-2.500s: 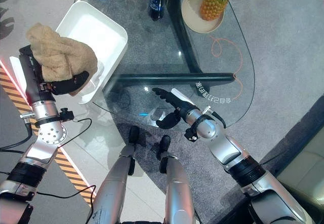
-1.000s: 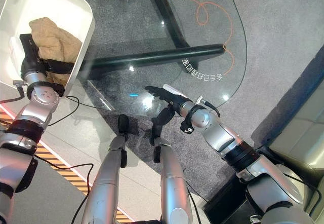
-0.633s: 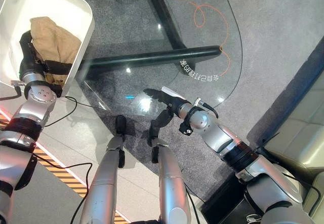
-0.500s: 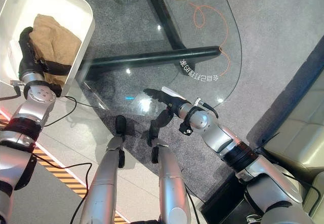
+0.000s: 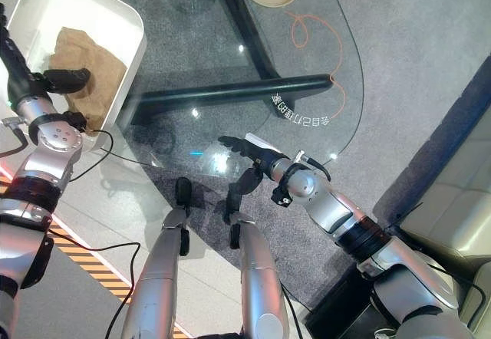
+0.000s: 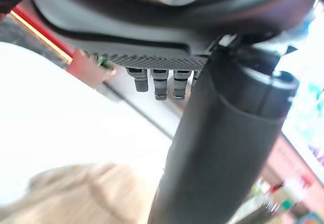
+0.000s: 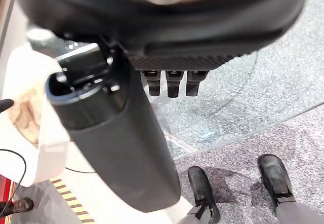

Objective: Wipe the table with a cloth and put it in the basket.

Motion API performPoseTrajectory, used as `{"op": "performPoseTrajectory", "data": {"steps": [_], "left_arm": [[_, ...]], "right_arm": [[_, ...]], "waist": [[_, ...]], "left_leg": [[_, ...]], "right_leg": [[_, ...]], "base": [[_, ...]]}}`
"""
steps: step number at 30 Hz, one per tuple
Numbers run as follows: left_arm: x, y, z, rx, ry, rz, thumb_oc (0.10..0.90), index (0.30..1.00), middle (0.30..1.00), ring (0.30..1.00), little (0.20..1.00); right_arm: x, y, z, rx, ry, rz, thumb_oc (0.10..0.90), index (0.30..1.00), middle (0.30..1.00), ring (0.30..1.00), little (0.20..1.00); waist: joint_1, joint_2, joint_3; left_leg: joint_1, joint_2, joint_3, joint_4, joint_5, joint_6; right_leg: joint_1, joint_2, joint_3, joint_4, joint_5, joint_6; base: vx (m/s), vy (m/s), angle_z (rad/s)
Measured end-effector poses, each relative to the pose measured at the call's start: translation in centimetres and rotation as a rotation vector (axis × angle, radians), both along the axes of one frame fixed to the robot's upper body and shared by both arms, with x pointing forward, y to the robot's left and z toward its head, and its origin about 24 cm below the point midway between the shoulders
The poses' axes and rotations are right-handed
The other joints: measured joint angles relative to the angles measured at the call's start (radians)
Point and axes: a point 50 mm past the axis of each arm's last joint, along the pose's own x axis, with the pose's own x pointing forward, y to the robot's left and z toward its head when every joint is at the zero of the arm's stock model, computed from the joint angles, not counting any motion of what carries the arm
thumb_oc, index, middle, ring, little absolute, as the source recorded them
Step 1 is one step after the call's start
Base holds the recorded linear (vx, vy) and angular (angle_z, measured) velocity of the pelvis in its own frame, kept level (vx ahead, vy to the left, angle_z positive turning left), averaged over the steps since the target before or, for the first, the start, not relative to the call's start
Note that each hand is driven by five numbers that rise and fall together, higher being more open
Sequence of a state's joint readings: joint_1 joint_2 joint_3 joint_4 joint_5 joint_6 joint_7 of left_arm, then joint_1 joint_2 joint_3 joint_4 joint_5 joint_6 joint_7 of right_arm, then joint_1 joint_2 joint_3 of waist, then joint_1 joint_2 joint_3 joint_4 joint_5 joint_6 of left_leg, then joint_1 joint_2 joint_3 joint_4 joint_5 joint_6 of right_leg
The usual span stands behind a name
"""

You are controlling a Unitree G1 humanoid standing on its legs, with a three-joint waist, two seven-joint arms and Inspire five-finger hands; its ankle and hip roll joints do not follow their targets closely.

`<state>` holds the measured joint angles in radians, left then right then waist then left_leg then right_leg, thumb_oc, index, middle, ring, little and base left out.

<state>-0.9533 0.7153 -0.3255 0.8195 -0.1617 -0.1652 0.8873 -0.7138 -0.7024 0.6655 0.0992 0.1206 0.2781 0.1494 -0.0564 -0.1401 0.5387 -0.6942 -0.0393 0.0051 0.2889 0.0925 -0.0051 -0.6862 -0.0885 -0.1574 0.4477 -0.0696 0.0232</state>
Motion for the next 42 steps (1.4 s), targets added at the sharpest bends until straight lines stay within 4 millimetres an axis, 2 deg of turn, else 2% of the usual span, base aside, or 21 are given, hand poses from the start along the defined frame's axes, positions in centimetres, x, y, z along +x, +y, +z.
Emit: {"op": "performPoseTrajectory", "data": {"steps": [4,9,14,17,21,24,25,28,31,34,37,40,42], "left_arm": [[-0.7,-0.4,0.6,0.04,-0.08,0.006,0.8,0.9,0.9,0.9,0.9],[-1.3,-0.8,-1.2,0.06,-0.071,-0.03,0.8,0.9,0.9,0.9,0.9],[-2.2,-1.4,-5.4,0.028,0.011,-0.076,0.8,0.9,0.9,0.9,0.9],[-3.2,-2.1,-9.0,0.002,0.098,-0.14,0.8,0.9,0.9,0.9,0.9],[-4.4,-2.6,-12.5,-0.028,0.212,-0.192,0.8,0.9,0.9,0.9,0.9],[-6.2,-3.6,-16.4,-0.07,0.338,-0.253,0.8,0.9,0.9,0.9,0.9],[-6.5,-3.7,-17.0,-0.077,0.356,-0.26,0.8,0.9,0.9,0.9,0.9],[-8.3,-5.0,-20.3,-0.111,0.47,-0.318,0.8,0.9,0.9,0.9,0.9],[-10.1,-6.8,-23.3,-0.149,0.587,-0.403,0.8,0.9,0.9,0.9,0.9],[-11.6,-7.7,-25.2,-0.179,0.671,-0.462,0.8,0.9,0.9,0.9,0.9],[-13.6,-8.1,-27.7,-0.208,0.796,-0.501,0.8,0.9,0.9,0.9,0.9],[-14.9,-7.8,-29.4,-0.226,0.887,-0.507,0.8,0.9,0.9,0.9,0.9],[-16.8,-7.3,-31.8,-0.261,1.03,-0.491,0.8,0.9,0.9,0.9,0.9]], "right_arm": [[-0.2,0.1,-0.1,0.02,0.001,-0.005,0.8,0.9,0.9,0.9,0.9],[-0.5,0.5,-1.1,0.054,0.025,-0.022,0.8,0.9,0.9,0.9,0.9],[-1.3,0.1,-3.2,0.092,0.091,-0.052,0.8,0.9,0.9,0.9,0.9],[-2.2,-0.4,-5.3,0.169,0.16,-0.091,0.8,0.9,0.9,0.9,0.9],[-3.0,-1.0,-7.9,0.253,0.239,-0.128,0.8,0.9,0.9,0.9,0.9],[-4.3,-1.9,-10.9,0.361,0.328,-0.204,0.8,0.9,0.9,0.9,0.9],[-4.5,-2.0,-11.3,0.374,0.338,-0.214,0.8,0.9,0.9,0.9,0.9],[-6.2,-2.9,-13.8,0.447,0.409,-0.29,0.8,0.9,0.9,0.9,0.9],[-8.0,-3.9,-16.4,0.473,0.486,-0.375,0.8,0.9,0.9,0.9,0.9],[-9.5,-4.4,-18.3,0.477,0.55,-0.431,0.8,0.9,0.9,0.9,0.9],[-11.2,-5.2,-20.5,0.513,0.645,-0.527,0.8,0.9,0.9,0.9,0.9],[-12.0,-5.6,-21.7,0.52,0.691,-0.575,0.8,0.9,0.9,0.9,0.9],[-13.4,-6.1,-23.9,0.527,0.785,-0.675,0.8,0.9,0.9,0.9,0.9]], "waist": [[0.008,0.0,0.0],[0.01,0.0,0.0],[0.033,0.0,0.0],[0.055,0.0,0.0],[0.07,0.001,0.001],[0.085,0.002,0.001],[0.086,0.003,0.0],[0.095,0.025,-0.005],[0.106,0.064,-0.015],[0.107,0.094,-0.032],[0.106,0.12,-0.101],[0.106,0.123,-0.16],[0.104,0.119,-0.209]], "left_leg": [[0.01,0.001,0.0,-0.011,0.001,-0.004],[0.035,0.002,0.0,-0.023,0.002,-0.001],[0.109,0.004,0.0,-0.054,0.003,-0.001],[0.184,0.005,0.0,-0.093,0.004,-0.004],[0.268,0.004,0.001,-0.137,0.008,-0.012],[0.363,0.004,0.001,-0.187,0.009,-0.015],[0.373,0.004,0.001,-0.191,0.009,-0.015],[0.424,0.003,0.001,-0.222,0.009,-0.015],[0.487,0.005,-0.001,-0.255,0.009,-0.015],[0.536,0.01,-0.006,-0.277,0.012,-0.011],[0.574,0.016,-0.02,-0.297,0.008,-0.014],[0.591,0.02,-0.021,-0.308,0.007,-0.015],[0.648,0.023,-0.021,-0.327,0.002,-0.017]], "right_leg": [[0.005,0.001,0.0,-0.002,0.0,0.0],[0.031,0.003,0.0,-0.018,0.0,0.0],[0.102,0.007,0.001,-0.048,-0.001,0.001],[0.169,0.009,0.002,-0.073,-0.002,0.002],[0.243,0.008,0.003,-0.099,-0.004,0.006],[0.326,0.003,0.003,-0.126,-0.015,0.012],[0.335,0.002,0.003,-0.128,-0.017,0.012],[0.379,0.001,0.002,-0.145,-0.022,0.015],[0.443,0.006,0.0,-0.181,-0.024,0.017],[0.502,0.013,-0.008,-0.221,-0.023,0.017],[0.56,0.021,-0.03,-0.266,-0.022,0.017],[0.582,0.027,-0.032,-0.288,-0.022,0.017],[0.651,0.033,-0.033,-0.332,-0.019,0.016]], "base": [[-0.01,-0.068,0.0],[-0.02,-0.07,0.0],[-0.02,-0.072,-0.01],[-0.01,-0.069,-0.02],[0.01,-0.045,-0.01],[0.05,-0.031,0.0],[0.04,-0.041,0.0],[0.06,-0.057,0.0],[0.07,-0.067,-0.01],[0.07,-0.07,0.05],[0.05,-0.048,0.13],[0.06,-0.044,0.02],[0.05,-0.035,0.0]]}}
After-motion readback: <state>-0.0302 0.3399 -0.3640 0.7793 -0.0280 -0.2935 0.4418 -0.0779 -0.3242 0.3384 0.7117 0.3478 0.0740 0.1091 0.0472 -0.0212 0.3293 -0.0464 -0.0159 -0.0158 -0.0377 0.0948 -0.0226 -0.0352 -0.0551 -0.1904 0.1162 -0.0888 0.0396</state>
